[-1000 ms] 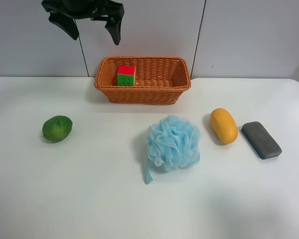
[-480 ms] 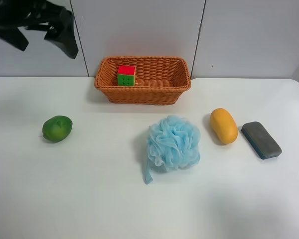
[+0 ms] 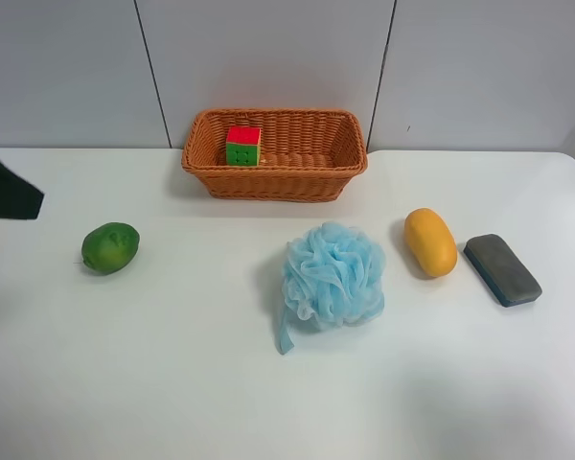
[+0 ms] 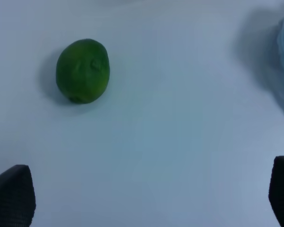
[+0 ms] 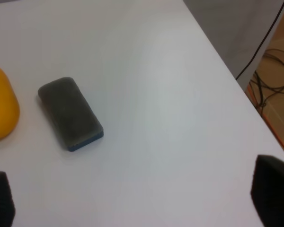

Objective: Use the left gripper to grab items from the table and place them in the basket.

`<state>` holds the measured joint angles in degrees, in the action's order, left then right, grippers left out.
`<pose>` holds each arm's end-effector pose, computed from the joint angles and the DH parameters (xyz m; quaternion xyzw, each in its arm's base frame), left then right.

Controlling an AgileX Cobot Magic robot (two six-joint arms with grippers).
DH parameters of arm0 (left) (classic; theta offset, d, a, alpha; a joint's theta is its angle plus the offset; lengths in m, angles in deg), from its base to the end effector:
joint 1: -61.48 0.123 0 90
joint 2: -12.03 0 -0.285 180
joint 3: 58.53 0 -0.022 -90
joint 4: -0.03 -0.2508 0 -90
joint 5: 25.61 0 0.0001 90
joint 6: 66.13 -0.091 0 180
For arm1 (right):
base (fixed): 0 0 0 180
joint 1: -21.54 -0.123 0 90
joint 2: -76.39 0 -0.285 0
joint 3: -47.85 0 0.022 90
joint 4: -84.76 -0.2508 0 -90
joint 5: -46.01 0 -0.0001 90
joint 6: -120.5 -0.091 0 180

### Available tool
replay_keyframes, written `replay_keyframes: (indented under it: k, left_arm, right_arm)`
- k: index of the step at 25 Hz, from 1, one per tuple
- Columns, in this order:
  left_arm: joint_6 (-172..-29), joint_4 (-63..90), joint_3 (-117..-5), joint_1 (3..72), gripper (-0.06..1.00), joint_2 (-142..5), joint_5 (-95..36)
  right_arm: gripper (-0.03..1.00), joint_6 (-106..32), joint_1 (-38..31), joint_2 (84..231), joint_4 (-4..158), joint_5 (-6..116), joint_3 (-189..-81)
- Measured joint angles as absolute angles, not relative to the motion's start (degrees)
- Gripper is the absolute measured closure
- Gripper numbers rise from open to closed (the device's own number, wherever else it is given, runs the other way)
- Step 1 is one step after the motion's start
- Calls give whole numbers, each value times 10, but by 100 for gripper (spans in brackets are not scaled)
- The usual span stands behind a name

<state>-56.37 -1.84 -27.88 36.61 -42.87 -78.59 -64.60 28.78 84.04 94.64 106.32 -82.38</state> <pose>0.1322 -0.0587 0.3294 0.1275 0.9264 -0.0904 0.3426 -0.0048 -0.0131 0.2731 0.0938 0.8476 -0.0957 0.5134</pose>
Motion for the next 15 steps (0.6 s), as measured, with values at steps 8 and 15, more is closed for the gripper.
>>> replay_keyframes:
  k: [8, 15]
  left_arm:
    - [-582, 0, -160, 401, -5, -275, -786]
    - [-697, 44, -120, 496, -5, -163, -785]
  right_arm:
    - [-2, -646, 288, 840, 946, 1063, -824]
    - [-2, -646, 288, 840, 946, 1063, -824]
